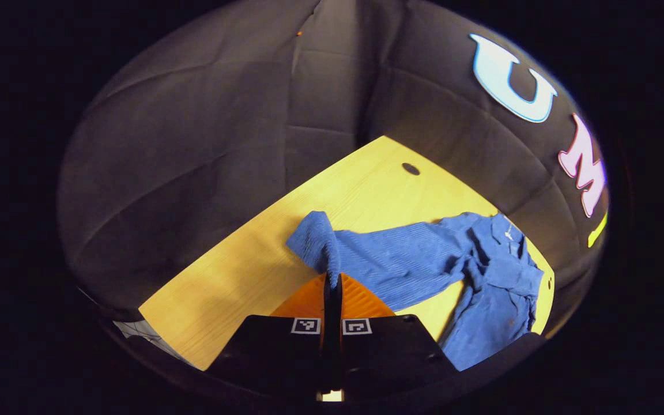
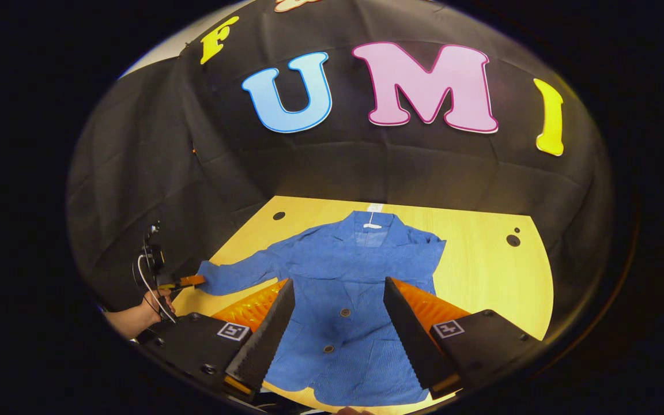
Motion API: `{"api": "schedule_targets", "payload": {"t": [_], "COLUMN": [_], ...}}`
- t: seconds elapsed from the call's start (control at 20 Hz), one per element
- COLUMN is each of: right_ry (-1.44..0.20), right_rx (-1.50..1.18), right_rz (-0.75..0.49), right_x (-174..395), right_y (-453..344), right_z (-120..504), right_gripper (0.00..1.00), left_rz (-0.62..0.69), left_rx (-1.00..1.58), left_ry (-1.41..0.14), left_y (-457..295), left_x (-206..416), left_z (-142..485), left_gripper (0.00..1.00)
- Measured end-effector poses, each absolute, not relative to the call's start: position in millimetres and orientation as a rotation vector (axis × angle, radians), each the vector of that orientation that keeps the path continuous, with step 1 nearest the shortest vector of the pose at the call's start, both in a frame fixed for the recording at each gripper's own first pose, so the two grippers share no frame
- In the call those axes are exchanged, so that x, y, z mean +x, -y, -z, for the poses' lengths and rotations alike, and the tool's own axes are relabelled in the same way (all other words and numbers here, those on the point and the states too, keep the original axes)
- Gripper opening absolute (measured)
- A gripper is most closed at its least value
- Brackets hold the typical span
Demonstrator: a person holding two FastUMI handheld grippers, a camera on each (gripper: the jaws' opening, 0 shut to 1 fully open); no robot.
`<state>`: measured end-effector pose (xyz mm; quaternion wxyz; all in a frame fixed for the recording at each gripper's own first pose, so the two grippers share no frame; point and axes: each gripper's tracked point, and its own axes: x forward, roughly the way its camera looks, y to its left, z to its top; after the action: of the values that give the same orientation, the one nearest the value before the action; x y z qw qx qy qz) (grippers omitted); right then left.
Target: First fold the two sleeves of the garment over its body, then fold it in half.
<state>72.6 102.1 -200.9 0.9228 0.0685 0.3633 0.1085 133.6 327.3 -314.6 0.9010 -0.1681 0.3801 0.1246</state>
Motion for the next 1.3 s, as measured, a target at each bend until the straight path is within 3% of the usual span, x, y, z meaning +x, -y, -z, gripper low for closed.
{"api": "schedule_targets", "payload": {"t": [0.6, 1.05, 1.3], "right_ry": [-0.746, -0.765, -0.795], "right_rx": [0.218, 0.291, 0.327], "right_rz": [-0.08, 0.067, 0.114], "right_x": [24.2, -20.3, -29.6], "right_y": [-27.6, 54.0, 86.9], "right_z": [200.8, 211.8, 228.7], "right_gripper": [0.99, 0.99, 0.99], "left_rz": [0.151, 0.37, 0.397], "left_rx": [-0.254, -0.135, -0.013], "left_ry": [-0.657, -0.759, -0.875], "left_y": [-125.6, 38.3, 98.3], "left_x": [236.8, 279.0, 294.2], "left_z": [209.3, 252.0, 312.2], "left_gripper": [0.0, 0.0, 0.0]}}
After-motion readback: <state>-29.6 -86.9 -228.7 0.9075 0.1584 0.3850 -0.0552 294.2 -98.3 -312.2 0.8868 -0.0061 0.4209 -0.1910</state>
